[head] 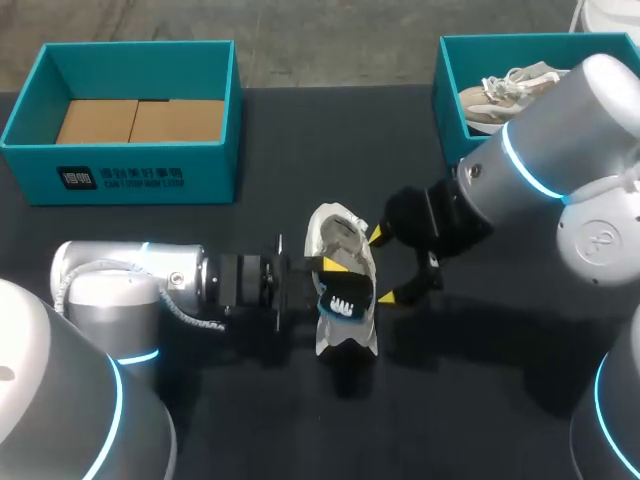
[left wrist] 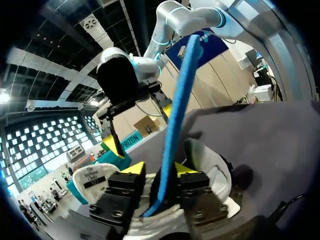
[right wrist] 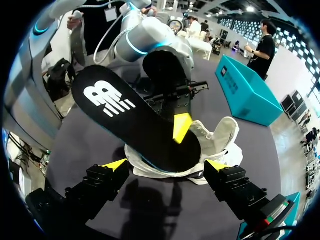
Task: Take the shoe out of the shoebox, open the shoe tongue, remove and reinsert the insole, then place the shoe into the shoebox
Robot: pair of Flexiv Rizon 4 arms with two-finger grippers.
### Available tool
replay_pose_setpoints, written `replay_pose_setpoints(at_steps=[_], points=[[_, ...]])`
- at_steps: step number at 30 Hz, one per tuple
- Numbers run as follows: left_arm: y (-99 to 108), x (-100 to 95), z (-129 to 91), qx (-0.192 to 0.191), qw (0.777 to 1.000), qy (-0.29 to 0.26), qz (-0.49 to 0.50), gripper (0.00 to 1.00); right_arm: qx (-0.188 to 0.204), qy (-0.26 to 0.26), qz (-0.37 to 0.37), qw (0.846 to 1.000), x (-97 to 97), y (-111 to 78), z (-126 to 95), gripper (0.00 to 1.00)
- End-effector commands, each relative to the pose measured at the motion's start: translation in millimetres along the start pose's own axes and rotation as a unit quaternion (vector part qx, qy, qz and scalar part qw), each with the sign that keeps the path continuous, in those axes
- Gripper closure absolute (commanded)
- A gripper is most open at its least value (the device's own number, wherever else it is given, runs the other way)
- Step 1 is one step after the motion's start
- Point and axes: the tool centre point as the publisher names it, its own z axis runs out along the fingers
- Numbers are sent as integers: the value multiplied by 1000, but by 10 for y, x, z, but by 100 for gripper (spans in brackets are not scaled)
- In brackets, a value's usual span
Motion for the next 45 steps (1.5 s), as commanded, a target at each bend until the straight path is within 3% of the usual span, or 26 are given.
replay_pose_setpoints(at_steps=[1,8,9,11,19,39,40,41,42,45], points=[[-116,16,-93,2,1000,-6,2,63,0,1,2,1000,0,-10,28,0],[-184,42,-57,13,1000,-2,5,79,21,-16,25,999,68,-84,-89,0],[-183,49,-45,14,1000,0,5,83,27,-15,25,999,72,-90,-111,0],[-178,62,-28,14,1000,5,5,100,40,-11,25,999,80,-102,-152,0],[-82,90,8,10,1000,18,2,100,67,12,3,998,127,-81,-225,0],[203,55,-34,-19,1000,22,7,100,59,12,0,998,128,8,-155,0],[202,52,-33,-19,1000,21,7,92,58,12,0,998,128,12,-149,0],[180,41,-26,-18,1000,20,7,66,58,12,0,998,127,16,-144,0],[159,36,-24,-14,1000,18,8,57,57,13,0,998,127,19,-140,0],[57,13,-34,-5,1000,14,13,53,56,13,0,998,126,28,-131,0]])
